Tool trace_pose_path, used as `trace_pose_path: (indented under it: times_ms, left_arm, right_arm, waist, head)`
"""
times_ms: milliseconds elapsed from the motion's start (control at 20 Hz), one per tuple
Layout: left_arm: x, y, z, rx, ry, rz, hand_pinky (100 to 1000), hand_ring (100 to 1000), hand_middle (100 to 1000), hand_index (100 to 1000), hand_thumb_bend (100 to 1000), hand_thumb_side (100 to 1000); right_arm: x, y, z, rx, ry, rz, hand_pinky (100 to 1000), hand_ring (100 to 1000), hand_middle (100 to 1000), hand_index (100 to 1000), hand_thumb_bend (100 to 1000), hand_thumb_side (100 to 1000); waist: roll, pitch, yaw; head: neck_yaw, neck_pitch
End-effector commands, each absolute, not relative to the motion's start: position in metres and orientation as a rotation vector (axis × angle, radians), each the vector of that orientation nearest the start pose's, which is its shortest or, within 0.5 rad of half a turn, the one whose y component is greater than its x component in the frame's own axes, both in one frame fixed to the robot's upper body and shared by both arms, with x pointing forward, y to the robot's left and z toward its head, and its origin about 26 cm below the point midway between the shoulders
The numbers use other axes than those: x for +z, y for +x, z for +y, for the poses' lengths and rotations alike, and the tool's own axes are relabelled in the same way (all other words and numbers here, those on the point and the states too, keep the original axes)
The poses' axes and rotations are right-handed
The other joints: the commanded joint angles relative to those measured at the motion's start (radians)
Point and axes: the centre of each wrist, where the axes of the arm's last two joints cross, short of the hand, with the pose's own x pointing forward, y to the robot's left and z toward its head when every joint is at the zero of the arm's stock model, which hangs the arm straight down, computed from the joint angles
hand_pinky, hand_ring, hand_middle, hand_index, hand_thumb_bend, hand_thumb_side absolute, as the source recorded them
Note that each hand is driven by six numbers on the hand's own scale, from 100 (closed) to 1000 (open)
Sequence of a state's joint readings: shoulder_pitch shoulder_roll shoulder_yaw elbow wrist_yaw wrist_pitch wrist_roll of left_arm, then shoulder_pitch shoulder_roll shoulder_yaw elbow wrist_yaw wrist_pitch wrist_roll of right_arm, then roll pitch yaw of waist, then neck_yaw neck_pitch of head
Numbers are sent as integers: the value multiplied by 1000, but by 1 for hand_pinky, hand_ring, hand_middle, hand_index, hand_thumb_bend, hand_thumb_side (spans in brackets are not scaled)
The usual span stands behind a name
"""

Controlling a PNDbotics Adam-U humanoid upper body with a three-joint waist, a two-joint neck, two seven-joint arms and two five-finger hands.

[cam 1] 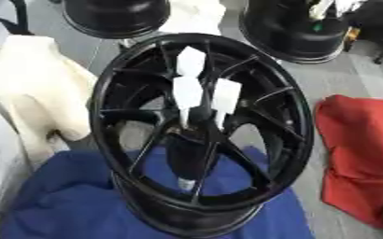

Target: Pull the pin out of the wheel hub.

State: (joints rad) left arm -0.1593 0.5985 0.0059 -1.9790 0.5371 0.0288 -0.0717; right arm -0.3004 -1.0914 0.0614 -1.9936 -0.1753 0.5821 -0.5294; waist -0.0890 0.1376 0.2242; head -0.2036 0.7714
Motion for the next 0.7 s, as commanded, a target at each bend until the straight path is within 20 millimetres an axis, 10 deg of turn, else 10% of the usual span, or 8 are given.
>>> trace_pose_path:
  times_ms: [50,400,700]
  left_arm:
    - [196,281,320,-355,-169,-2053,961,801,622,855,100,676]
    - [197,278,328,-307,-101,-2109,959,802,622,855,100,669]
    - [197,278,330,-286,-68,-2150,958,803,622,856,100,668]
  right_arm:
    - [303,272,-356,149,-1410,-1639,546,449,274,365,100,100]
    - [244,245,-405,-122,-1715,-1218,619,513,378,477,100,100]
    - [185,224,-425,-216,-1713,-998,753,786,748,799,100,100]
  waist:
    - [6,-10,-8]
    - [10,29,-14]
    - [16,68,-3]
  head:
    - [7,-1]
    - [47,-1]
    - [57,-1]
